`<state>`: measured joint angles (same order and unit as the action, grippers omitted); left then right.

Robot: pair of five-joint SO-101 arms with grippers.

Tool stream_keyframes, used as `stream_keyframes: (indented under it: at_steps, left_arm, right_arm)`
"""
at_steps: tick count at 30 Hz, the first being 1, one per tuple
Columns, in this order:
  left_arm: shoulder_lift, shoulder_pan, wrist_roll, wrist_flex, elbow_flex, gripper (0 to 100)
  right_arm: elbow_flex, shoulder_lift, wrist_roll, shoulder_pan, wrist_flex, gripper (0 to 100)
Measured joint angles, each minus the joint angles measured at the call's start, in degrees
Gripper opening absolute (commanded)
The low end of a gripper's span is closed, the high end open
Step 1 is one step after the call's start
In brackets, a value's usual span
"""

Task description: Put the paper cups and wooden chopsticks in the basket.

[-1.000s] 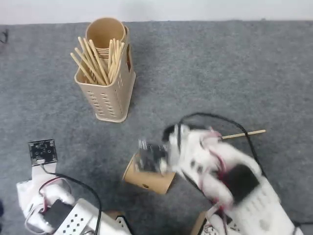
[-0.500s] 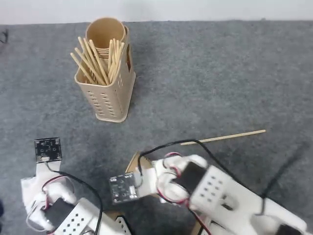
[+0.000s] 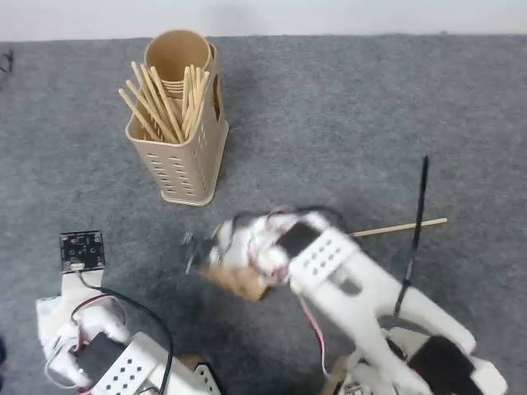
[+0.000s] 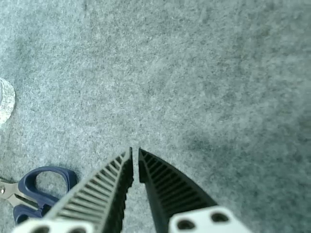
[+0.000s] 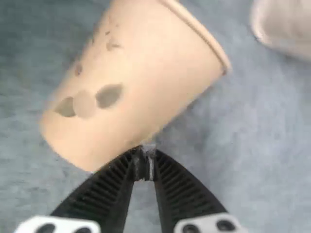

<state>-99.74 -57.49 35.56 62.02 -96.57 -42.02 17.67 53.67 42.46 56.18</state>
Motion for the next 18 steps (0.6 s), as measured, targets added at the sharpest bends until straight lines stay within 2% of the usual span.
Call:
stream_keyframes:
  at_steps: [4, 10, 14, 18]
  left_arm:
    - [0.00, 5.80, 0.00, 0.00, 0.00, 1]
    - [0.00, 21.54, -1.14, -0.09, 6.95, 2]
    - [0.00, 32.09, -11.87, -4.40, 15.74, 5]
    - [3.96, 43.25, -20.66, -5.19, 23.91, 9]
  right_arm:
    - [3.52, 2.20, 0.09, -6.59, 2.02, 0.8]
    - [7.56, 15.38, 0.18, -6.77, 14.59, 0.8]
    - [10.90, 29.98, 0.18, -6.77, 21.98, 0.8]
    - [11.78, 45.54, 0.18, -11.25, 26.20, 0.8]
